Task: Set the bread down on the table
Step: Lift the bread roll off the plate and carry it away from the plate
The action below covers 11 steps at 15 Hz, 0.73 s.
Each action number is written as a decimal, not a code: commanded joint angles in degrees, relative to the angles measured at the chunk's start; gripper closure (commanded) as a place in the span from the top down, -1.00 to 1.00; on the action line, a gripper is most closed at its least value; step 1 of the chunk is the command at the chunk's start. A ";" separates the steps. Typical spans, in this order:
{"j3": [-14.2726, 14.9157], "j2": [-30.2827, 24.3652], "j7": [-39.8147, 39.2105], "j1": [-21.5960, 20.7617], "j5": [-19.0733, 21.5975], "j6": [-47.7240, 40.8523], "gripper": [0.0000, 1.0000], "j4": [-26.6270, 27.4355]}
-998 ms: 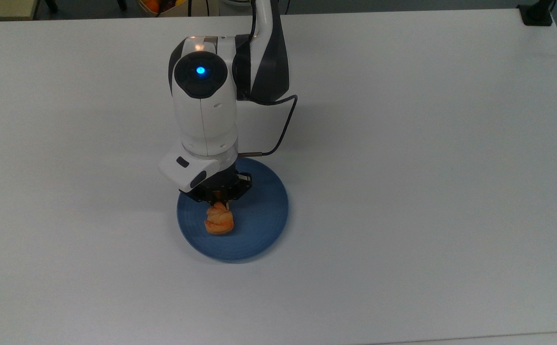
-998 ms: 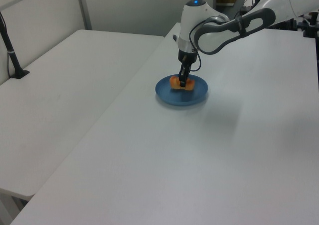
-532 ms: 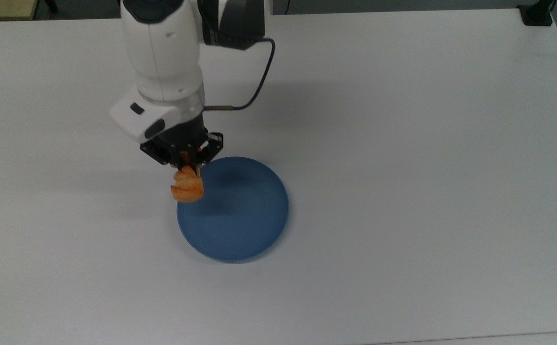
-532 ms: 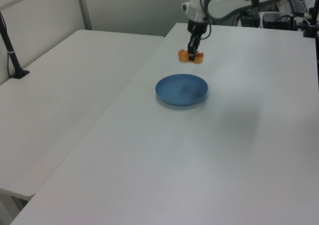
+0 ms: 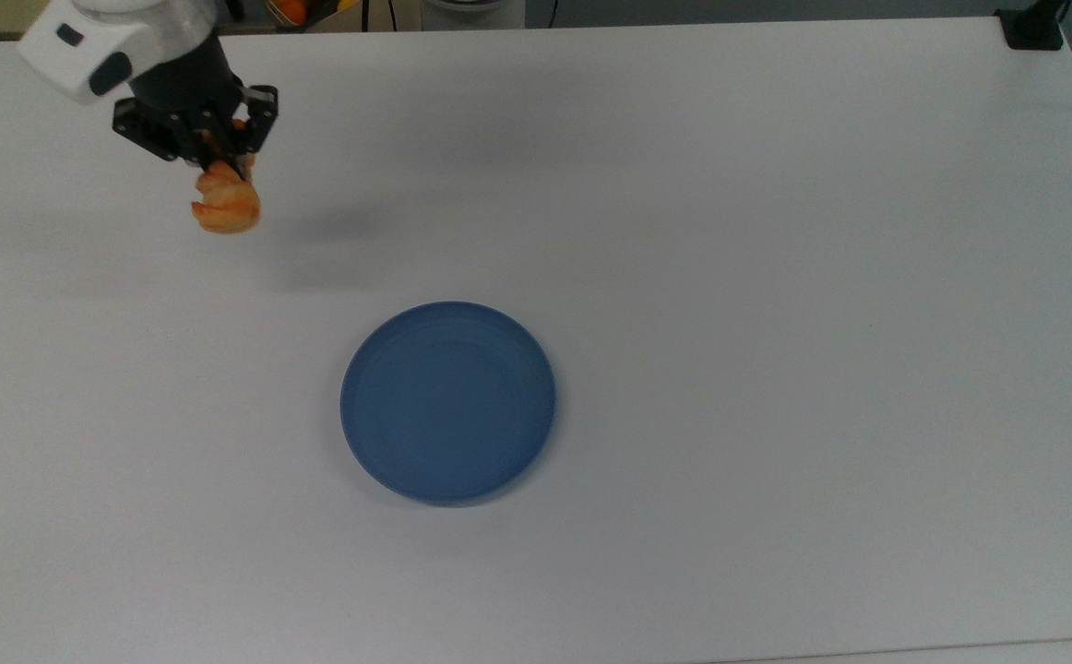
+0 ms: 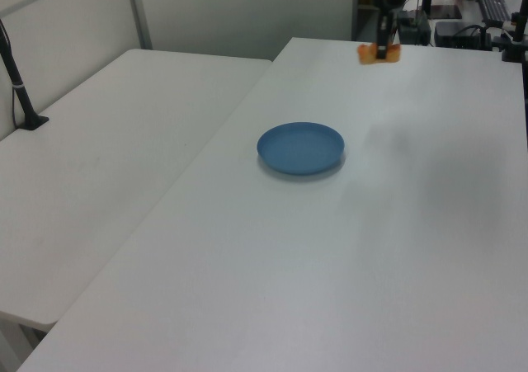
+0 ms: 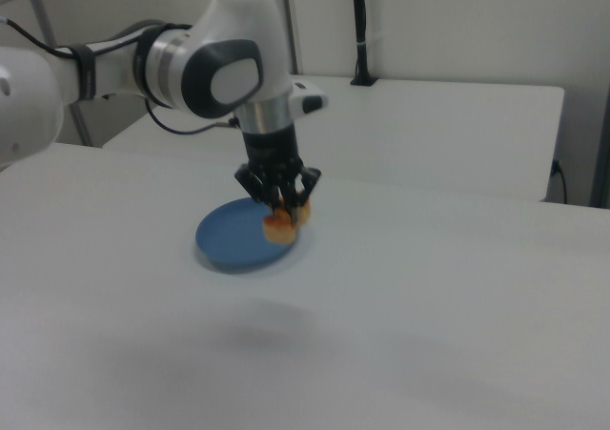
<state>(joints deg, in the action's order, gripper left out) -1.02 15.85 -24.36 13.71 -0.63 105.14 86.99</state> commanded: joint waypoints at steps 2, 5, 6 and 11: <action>4.43 -3.19 -8.57 3.08 0.80 0.50 -0.61 8.89; 8.21 -2.23 -14.21 3.43 0.01 2.68 -0.61 11.62; 9.18 -2.05 -15.70 4.13 0.01 5.05 -0.61 12.85; 9.54 0.49 -20.45 8.44 0.01 18.41 -0.61 17.95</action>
<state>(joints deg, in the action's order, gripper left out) 8.30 15.79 -41.82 20.63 -0.65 116.91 101.48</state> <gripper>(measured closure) 0.802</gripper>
